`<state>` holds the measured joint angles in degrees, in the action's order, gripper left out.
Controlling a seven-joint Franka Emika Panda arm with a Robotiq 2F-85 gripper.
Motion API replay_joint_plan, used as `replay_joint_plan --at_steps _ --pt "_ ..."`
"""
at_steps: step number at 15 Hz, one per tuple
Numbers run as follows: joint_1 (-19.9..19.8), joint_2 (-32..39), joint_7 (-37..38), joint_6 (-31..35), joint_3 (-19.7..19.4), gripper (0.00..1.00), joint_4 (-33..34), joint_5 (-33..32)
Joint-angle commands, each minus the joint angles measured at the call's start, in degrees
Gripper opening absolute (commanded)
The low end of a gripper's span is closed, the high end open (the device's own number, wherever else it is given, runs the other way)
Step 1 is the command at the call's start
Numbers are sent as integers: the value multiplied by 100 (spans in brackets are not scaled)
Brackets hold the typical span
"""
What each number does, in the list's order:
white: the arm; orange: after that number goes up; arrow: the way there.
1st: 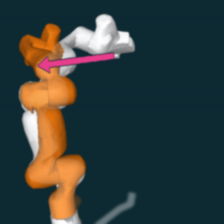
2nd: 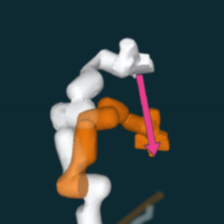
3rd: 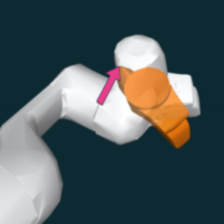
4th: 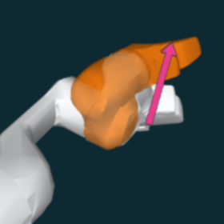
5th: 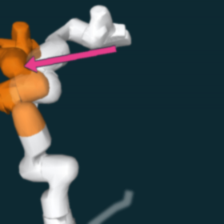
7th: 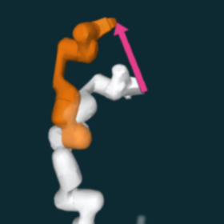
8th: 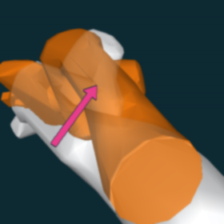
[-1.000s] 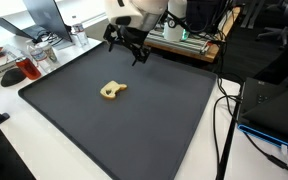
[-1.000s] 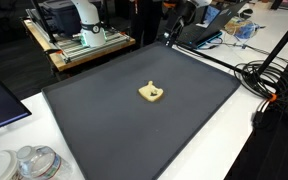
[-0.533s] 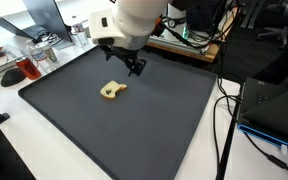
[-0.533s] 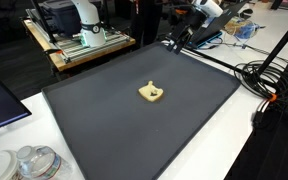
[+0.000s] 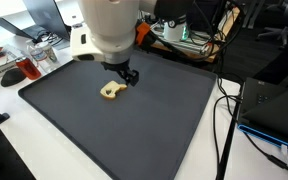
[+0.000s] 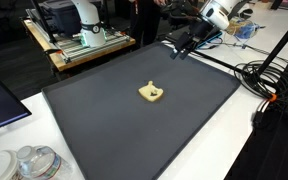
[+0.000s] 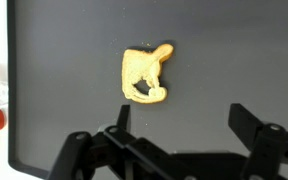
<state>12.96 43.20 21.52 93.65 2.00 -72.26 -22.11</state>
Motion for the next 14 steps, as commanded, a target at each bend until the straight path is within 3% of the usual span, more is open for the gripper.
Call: replay_joint_plan --at_steps 1,6,14 --pt "-199 375 -419 -175 -71 100 610 612" --pt "-682 384 -930 64 -71 100 558 1254" --pt "-1402 350 -1794 649 -104 100 408 1771"
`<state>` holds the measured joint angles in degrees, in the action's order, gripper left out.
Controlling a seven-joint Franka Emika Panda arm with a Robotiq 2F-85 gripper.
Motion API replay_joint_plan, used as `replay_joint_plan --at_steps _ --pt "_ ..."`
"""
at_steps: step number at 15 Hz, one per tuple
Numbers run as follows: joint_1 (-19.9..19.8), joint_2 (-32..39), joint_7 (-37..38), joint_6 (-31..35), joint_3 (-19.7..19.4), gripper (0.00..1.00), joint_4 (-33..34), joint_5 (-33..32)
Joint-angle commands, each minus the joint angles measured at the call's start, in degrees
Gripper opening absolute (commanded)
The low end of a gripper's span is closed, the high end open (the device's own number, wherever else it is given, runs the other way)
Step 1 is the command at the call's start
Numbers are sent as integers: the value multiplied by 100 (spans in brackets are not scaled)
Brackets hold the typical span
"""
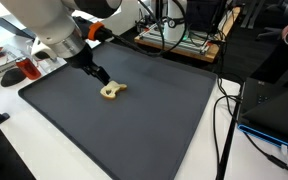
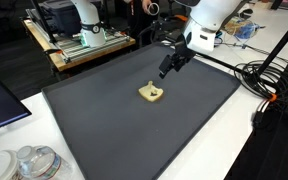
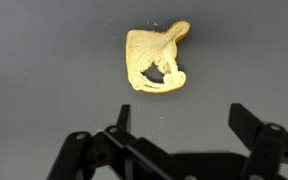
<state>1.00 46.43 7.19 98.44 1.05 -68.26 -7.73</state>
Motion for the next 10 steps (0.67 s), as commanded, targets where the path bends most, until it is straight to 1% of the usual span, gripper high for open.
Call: replay_joint_plan --at_steps 1,6,10 --pt "-307 24 -482 212 9 100 4 440" --pt "-742 -16 -1101 285 77 100 -82 982" --pt "-1096 -209 -1904 892 181 100 -525 1390"
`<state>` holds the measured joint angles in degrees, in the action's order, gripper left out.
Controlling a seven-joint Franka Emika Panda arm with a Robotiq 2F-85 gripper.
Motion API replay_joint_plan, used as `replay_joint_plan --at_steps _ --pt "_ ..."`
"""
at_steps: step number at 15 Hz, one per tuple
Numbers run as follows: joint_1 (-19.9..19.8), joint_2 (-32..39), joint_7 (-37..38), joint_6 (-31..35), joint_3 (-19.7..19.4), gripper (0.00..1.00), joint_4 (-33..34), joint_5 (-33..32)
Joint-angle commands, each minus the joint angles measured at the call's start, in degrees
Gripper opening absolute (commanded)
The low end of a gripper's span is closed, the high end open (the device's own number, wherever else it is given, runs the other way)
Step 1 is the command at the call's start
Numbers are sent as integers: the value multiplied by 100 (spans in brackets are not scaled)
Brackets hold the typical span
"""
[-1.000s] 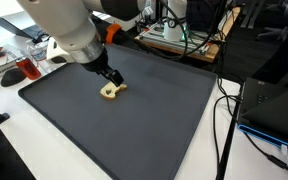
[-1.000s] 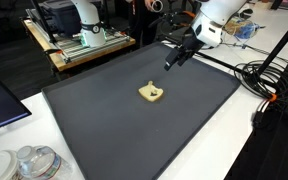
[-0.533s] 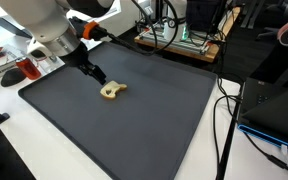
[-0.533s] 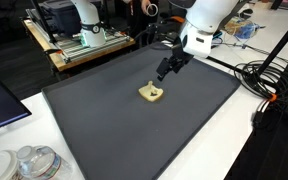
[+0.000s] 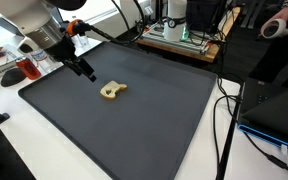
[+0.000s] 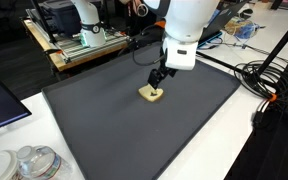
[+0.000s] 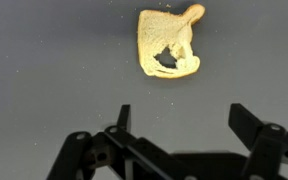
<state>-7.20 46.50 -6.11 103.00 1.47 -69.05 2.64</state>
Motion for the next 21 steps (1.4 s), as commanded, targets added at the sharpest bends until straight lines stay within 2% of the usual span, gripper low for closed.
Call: replay_joint_plan --at_steps 1,12,16,21 --pt "-366 -259 -777 572 165 100 -571 452" --pt "-1323 -968 -2936 1363 379 100 -2128 1273" --pt "-1559 -1469 -3596 2071 360 100 -3008 1745" --pt "-1807 -2038 -4367 2850 362 100 -4118 2693"
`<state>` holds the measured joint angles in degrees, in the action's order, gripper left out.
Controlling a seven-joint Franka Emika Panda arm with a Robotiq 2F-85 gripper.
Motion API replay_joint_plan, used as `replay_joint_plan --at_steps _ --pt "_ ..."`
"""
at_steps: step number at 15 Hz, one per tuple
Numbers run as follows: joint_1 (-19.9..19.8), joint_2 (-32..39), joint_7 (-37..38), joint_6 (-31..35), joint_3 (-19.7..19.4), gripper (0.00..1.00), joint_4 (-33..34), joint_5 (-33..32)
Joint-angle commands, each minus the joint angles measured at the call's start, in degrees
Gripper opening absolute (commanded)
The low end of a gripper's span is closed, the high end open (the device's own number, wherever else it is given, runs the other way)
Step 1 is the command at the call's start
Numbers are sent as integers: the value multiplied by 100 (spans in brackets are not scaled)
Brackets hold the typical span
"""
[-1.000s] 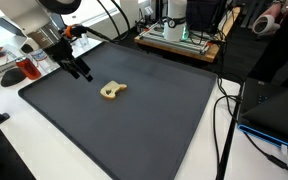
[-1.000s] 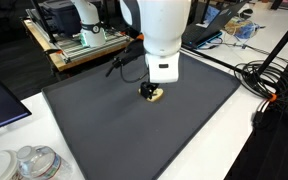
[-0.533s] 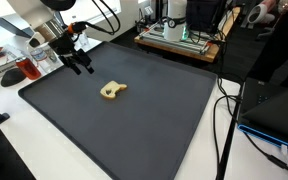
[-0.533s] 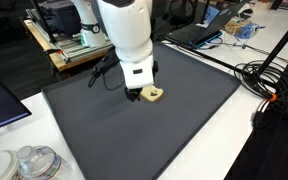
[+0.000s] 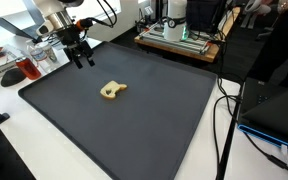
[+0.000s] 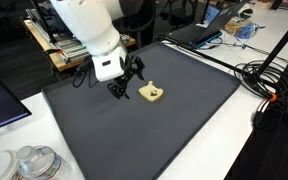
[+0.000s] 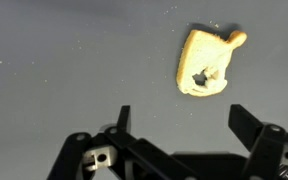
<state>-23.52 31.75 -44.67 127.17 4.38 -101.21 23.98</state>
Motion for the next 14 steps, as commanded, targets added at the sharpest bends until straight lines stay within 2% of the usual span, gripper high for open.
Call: replay_joint_plan --at_steps 1,4,8,10,14 --pt "-195 -682 -654 533 53 100 -1107 735" --pt "-221 -1044 -1065 756 -1 100 -1704 1248" --pt "-130 -1661 -1589 466 -127 100 -2341 2189" --pt "157 -1983 -1399 591 -352 100 -2678 2160" --pt "746 -2637 -673 950 -673 100 -3288 1544"
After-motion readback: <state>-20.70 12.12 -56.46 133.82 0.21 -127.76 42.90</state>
